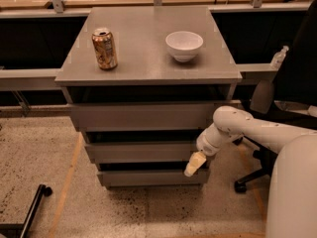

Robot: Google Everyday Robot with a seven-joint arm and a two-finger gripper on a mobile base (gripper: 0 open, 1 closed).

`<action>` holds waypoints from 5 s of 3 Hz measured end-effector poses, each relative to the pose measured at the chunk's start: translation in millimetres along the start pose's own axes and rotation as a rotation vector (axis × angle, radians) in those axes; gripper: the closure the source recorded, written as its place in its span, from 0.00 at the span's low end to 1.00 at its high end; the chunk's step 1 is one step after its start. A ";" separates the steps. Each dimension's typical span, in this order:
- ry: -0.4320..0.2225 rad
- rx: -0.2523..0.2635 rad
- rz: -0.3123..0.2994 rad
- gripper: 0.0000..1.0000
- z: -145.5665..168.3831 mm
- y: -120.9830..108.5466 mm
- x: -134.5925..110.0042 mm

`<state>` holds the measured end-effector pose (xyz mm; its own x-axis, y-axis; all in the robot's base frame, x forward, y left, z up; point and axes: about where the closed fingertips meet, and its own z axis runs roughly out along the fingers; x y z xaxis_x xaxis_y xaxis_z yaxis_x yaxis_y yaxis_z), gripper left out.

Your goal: Open middle drawer

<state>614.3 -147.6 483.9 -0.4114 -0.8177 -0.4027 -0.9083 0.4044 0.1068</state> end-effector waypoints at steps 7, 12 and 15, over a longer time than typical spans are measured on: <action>-0.091 -0.019 0.056 0.41 47.5 -38.0 12.2; -0.037 -0.074 0.092 0.00 55.3 -18.1 22.5; -0.011 -0.149 0.132 0.26 51.3 5.7 31.6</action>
Offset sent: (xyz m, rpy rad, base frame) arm 0.0513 -0.0165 -0.0222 0.0499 -0.0693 -0.0229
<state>600.0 -150.2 425.1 -0.5276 -0.7568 -0.3859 -0.8480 0.4423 0.2922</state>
